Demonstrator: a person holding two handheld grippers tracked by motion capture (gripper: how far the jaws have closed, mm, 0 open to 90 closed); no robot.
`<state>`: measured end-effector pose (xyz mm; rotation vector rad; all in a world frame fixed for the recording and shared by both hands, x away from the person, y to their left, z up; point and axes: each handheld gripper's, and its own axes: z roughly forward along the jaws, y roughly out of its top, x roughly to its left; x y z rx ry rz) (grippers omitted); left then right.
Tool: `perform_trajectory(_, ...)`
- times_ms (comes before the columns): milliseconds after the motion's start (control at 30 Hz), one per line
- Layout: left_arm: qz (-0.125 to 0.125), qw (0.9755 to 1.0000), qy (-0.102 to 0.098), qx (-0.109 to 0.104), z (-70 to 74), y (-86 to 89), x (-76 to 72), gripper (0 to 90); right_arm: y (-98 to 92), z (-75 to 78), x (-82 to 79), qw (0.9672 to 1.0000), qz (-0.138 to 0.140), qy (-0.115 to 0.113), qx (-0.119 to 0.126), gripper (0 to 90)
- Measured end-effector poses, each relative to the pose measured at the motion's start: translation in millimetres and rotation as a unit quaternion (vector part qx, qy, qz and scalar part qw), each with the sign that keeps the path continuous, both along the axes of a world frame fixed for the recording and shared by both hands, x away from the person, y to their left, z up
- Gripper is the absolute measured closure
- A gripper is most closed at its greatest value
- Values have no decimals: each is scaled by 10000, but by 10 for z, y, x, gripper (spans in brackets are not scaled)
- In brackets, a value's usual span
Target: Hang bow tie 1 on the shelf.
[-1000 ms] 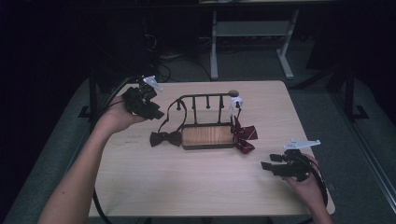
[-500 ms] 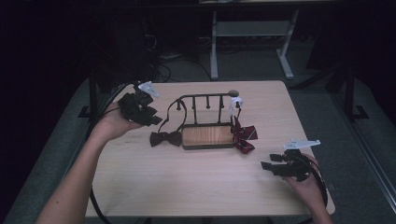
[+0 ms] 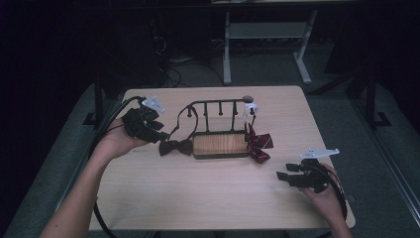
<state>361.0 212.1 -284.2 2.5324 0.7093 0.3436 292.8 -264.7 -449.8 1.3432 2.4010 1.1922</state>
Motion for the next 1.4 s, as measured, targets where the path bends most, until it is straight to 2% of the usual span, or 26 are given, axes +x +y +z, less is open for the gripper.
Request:
perform_trajectory(933,60,9996,165,-206,-323,101,-171,466,-9,-2,-1,10000,-1,-15,-5,419)
perform_trajectory(1400,115,9989,231,-384,-519,124,-244,401,-11,-4,0,10000,-3,-16,-5,417)
